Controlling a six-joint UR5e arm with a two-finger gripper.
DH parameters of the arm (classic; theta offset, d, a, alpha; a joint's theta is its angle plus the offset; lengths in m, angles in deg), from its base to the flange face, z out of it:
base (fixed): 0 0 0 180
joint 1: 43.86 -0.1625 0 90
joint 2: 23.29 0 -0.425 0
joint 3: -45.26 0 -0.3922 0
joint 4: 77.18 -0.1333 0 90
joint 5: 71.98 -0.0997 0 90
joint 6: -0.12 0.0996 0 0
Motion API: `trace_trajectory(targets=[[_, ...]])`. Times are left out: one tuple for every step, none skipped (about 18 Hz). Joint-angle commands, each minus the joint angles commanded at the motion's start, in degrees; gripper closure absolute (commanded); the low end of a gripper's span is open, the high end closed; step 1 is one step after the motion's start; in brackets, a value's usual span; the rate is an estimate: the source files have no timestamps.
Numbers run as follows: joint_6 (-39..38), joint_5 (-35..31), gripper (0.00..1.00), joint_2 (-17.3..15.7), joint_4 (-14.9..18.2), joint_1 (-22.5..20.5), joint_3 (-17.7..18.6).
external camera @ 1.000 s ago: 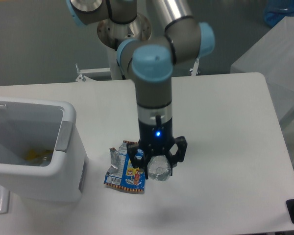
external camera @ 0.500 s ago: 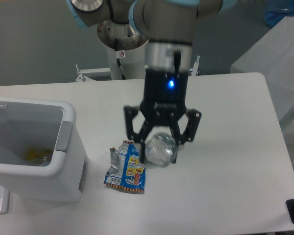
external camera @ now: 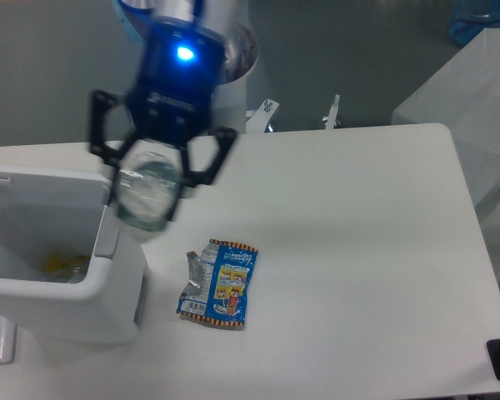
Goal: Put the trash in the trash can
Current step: 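Carry the bottle over the white bin and open the gripper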
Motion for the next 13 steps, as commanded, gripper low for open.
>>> trace_trajectory(targets=[[0.0, 0.0, 0.36, 0.2, 0.0, 1.0, 0.3], [0.0, 0.0, 0.36, 0.4, 0.0, 1.8, 0.7], [0.1, 0.0, 0.36, 0.4, 0.0, 2.3, 1.4], [0.1, -0.1, 0.36, 0.2, 0.0, 2.5, 1.9], [0.1, -0.1, 0.36, 0.0, 0.0, 2.6, 2.5], [0.1, -0.1, 0.36, -0.1, 0.0, 3.3, 3.0], [0.1, -0.2, 0.36, -0.3, 0.0, 4.4, 3.5], [0.0, -0.3, 0.36, -0.4, 0.0, 4.9, 4.0], [-0.1, -0.3, 0.36, -0.5, 0.0, 5.0, 4.2], [0.1, -0.4, 0.35, -0.7, 0.0, 5.1, 4.5], [0.2, -0.4, 0.29, -0.4, 0.0, 5.1, 4.6], [0.3, -0.4, 0.23, -0.2, 0.0, 5.1, 4.6], [0.3, -0.4, 0.23, -0.1, 0.0, 5.2, 4.7]])
